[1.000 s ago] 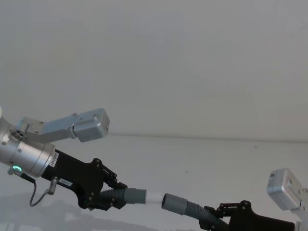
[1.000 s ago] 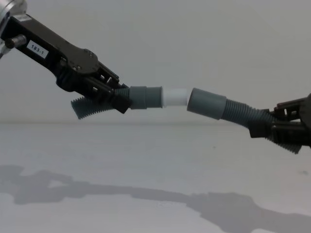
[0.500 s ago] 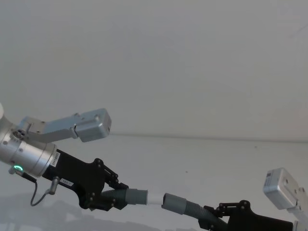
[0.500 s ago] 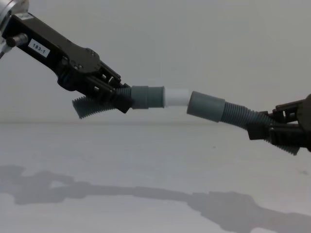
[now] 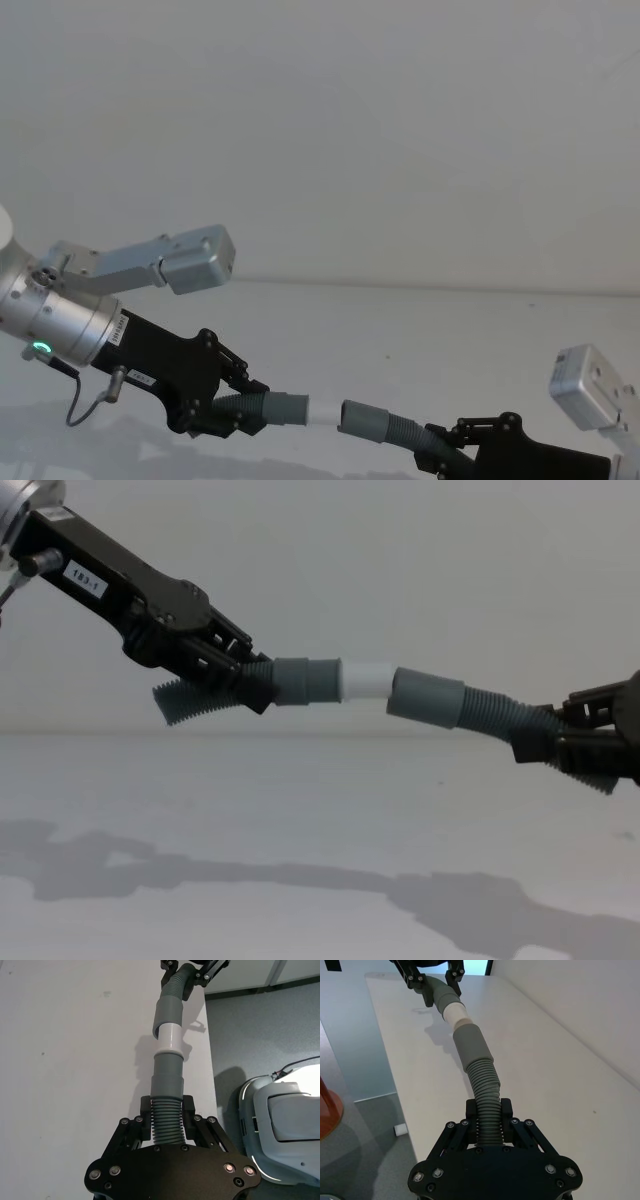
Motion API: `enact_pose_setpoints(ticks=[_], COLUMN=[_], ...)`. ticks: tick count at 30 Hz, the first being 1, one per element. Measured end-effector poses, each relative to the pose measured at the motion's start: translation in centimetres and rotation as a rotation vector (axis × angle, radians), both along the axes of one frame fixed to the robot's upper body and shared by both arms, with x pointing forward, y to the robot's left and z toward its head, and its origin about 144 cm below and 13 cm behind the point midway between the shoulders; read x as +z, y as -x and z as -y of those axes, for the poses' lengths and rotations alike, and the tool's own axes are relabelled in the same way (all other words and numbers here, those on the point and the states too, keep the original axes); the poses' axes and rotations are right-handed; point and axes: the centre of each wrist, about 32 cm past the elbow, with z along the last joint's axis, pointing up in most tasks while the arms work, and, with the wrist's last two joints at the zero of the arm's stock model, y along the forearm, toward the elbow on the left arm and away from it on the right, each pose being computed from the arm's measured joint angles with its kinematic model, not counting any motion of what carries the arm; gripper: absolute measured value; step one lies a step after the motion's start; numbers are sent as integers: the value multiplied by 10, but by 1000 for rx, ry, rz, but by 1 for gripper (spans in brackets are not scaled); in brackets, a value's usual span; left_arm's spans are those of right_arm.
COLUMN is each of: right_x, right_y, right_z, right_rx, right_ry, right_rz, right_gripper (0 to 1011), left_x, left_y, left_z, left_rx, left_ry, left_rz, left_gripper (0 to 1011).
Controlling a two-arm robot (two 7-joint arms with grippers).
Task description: Use both hands to pick up one end of the pipe from the table, align the ends, and insert them.
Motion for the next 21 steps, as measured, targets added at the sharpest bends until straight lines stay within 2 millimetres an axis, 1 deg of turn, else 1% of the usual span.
enact_pose_setpoints(ticks=[21], right_x=[2], right_y=[0], right_z=[8], right_rx=[29], right_ry=[-12], right_rz=[2], right_gripper=[251], left_x=[0], left_y=[-4], left_z=[2], left_rx=[3], left_ry=[-3], left_rz=[6], left_gripper=[329])
